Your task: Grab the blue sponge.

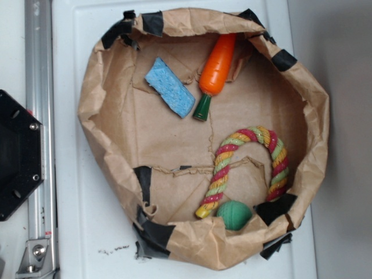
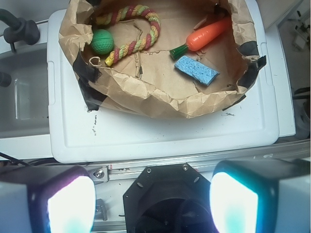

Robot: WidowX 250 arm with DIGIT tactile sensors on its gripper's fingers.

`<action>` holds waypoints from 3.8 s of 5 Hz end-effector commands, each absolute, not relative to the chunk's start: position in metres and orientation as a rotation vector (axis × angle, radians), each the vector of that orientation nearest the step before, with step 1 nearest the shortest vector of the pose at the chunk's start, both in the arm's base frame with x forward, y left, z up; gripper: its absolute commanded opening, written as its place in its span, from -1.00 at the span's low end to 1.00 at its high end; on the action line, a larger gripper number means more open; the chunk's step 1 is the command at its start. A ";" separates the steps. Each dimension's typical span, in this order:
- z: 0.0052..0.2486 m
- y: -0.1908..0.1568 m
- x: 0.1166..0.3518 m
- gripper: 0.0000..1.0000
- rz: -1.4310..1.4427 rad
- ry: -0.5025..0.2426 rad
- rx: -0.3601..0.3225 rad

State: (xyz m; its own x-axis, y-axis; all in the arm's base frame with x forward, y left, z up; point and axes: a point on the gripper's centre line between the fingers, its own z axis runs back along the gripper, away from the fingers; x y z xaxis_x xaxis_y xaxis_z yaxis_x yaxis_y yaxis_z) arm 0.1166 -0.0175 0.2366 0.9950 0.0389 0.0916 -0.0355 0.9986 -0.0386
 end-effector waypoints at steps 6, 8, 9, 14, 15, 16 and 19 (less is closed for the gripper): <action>0.129 0.031 0.244 1.00 -0.538 -0.127 0.090; 0.069 0.049 0.241 1.00 -0.584 -0.007 0.032; 0.053 0.047 0.225 1.00 -0.681 0.021 0.055; 0.017 0.061 0.231 1.00 -0.718 0.058 -0.021; 0.018 0.065 0.232 0.56 -0.686 0.065 -0.026; 0.021 0.065 0.230 -1.00 -0.684 0.072 -0.063; 0.078 0.060 0.232 -1.00 -0.444 0.048 -0.018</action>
